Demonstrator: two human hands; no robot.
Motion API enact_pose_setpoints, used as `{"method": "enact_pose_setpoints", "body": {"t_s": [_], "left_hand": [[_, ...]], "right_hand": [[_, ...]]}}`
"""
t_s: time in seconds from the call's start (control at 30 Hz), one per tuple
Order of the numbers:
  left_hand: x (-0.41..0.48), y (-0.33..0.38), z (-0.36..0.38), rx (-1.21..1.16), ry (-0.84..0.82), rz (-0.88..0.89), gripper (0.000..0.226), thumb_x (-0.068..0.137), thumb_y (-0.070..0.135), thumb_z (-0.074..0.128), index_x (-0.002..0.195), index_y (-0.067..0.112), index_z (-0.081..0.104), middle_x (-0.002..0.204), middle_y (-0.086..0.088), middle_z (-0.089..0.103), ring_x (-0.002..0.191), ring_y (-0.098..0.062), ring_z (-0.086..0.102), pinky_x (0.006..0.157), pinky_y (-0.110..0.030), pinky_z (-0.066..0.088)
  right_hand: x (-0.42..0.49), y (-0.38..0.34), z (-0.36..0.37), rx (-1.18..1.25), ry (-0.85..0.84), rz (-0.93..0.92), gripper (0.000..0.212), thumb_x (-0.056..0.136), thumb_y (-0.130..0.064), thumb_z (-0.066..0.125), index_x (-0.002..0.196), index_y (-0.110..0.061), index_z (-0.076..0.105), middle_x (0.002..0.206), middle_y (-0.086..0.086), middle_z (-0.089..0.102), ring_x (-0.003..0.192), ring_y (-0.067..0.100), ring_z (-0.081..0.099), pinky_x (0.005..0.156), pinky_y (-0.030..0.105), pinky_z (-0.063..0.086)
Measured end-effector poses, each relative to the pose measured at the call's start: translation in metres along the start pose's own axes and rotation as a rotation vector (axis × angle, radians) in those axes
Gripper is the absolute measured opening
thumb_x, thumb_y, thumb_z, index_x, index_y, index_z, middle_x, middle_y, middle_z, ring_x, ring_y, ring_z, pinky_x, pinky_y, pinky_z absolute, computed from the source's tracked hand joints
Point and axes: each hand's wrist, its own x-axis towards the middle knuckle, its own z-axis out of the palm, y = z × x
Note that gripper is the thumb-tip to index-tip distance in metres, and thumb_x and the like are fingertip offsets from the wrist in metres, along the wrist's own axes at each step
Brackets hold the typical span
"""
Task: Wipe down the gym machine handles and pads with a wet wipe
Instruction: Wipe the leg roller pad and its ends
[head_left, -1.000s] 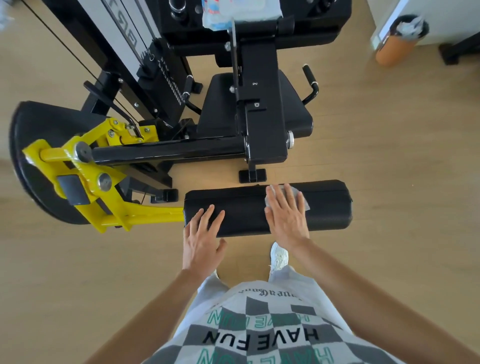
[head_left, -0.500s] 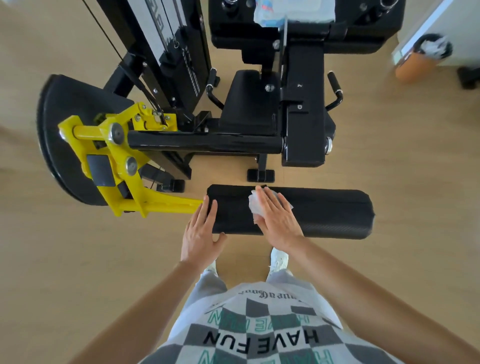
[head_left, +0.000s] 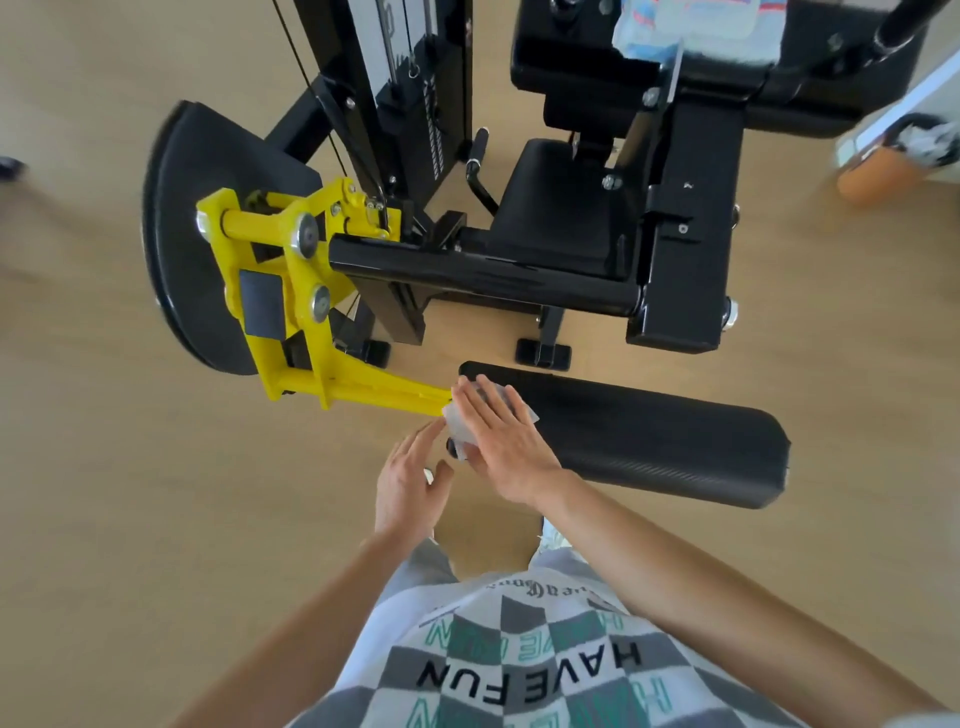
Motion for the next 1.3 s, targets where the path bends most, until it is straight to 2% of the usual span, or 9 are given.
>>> {"method": "enact_pose_setpoints", "body": {"t_s": [0.1,0.23,0.33,0.43,0.6,0.8,0.97,1.1,1.3], "left_hand": [[0.003,0.001,-0.005,-0.038,0.114,-0.077,0.044,0.085,0.009,0.062,0.129,0.013,0.065,0.121,-0.001,0.069,0.110,-0.022,0.061,0.092,-0.029,0.046],[0.011,0.015,-0.007,-0.025,0.263,0.047,0.026,0.089,0.019,0.059,0.112,0.013,0.068,0.109,0.000,0.067,0.099,-0.020,0.058,0.086,-0.032,0.046],[0.019,0.024,0.003,-0.008,0.157,0.228,0.021,0.091,0.020,0.065,0.111,0.015,0.072,0.114,0.000,0.066,0.102,-0.020,0.058,0.087,-0.028,0.048],[0.023,0.024,0.019,0.093,0.012,0.294,0.038,0.089,0.020,0.077,0.125,0.018,0.069,0.134,0.000,0.062,0.115,-0.022,0.054,0.087,-0.030,0.051],[0.032,0.021,0.021,0.123,0.016,0.181,0.050,0.089,0.023,0.077,0.137,0.020,0.061,0.143,-0.002,0.057,0.121,-0.027,0.054,0.091,-0.035,0.053],[0.069,0.019,0.006,-0.019,0.013,-0.149,0.024,0.097,0.035,0.067,0.119,0.026,0.073,0.106,0.006,0.075,0.095,-0.020,0.066,0.077,-0.033,0.054],[0.107,0.024,-0.006,-0.236,0.016,-0.404,0.024,0.098,0.029,0.065,0.116,0.019,0.076,0.096,0.005,0.070,0.094,-0.019,0.066,0.076,-0.030,0.054],[0.110,0.025,0.000,-0.268,-0.102,-0.403,0.016,0.098,0.030,0.063,0.086,0.024,0.073,0.088,-0.013,0.072,0.077,-0.015,0.057,0.067,-0.030,0.045],[0.082,0.009,0.009,-0.294,-0.102,-0.359,0.027,0.100,0.019,0.058,0.080,0.002,0.065,0.068,-0.013,0.050,0.065,-0.012,0.037,0.061,-0.031,0.031]], "right_hand": [[0.001,-0.001,-0.010,0.237,-0.064,-0.018,0.098,0.094,-0.015,0.062,0.162,-0.019,-0.008,0.171,-0.003,-0.001,0.157,0.014,-0.005,0.128,0.040,-0.002],[-0.013,0.003,-0.026,0.609,-0.046,0.160,0.103,0.089,0.003,0.062,0.162,-0.037,0.001,0.168,-0.023,0.001,0.149,-0.001,0.015,0.120,0.023,0.025],[-0.020,0.006,-0.029,0.690,0.034,0.216,0.095,0.089,0.008,0.057,0.161,-0.037,0.014,0.167,-0.023,0.012,0.151,-0.002,0.018,0.118,0.017,0.028],[-0.025,0.012,-0.029,0.587,0.149,0.239,0.080,0.091,0.005,0.059,0.159,-0.027,0.030,0.165,-0.010,0.027,0.151,0.004,0.025,0.119,0.017,0.027],[-0.034,0.038,-0.022,0.187,0.246,0.343,0.058,0.094,-0.020,0.066,0.149,-0.019,0.047,0.155,0.002,0.042,0.144,0.024,0.036,0.117,0.048,0.037],[-0.038,0.055,-0.017,-0.002,0.099,0.386,0.057,0.103,-0.045,0.049,0.156,-0.031,0.035,0.164,0.005,0.031,0.153,0.030,0.024,0.124,0.050,0.018],[-0.051,0.038,-0.005,-0.075,0.161,0.375,0.057,0.097,-0.038,0.059,0.151,-0.030,0.042,0.155,0.006,0.043,0.145,0.033,0.036,0.118,0.058,0.029],[-0.062,0.027,0.010,-0.136,0.073,0.352,0.078,0.095,-0.048,0.060,0.160,-0.028,0.023,0.166,0.008,0.024,0.155,0.034,0.018,0.123,0.060,0.018],[-0.052,0.035,0.005,-0.156,0.008,0.359,0.087,0.096,-0.068,0.041,0.162,-0.030,-0.001,0.171,0.006,-0.002,0.157,0.031,-0.004,0.125,0.058,0.003]]}}
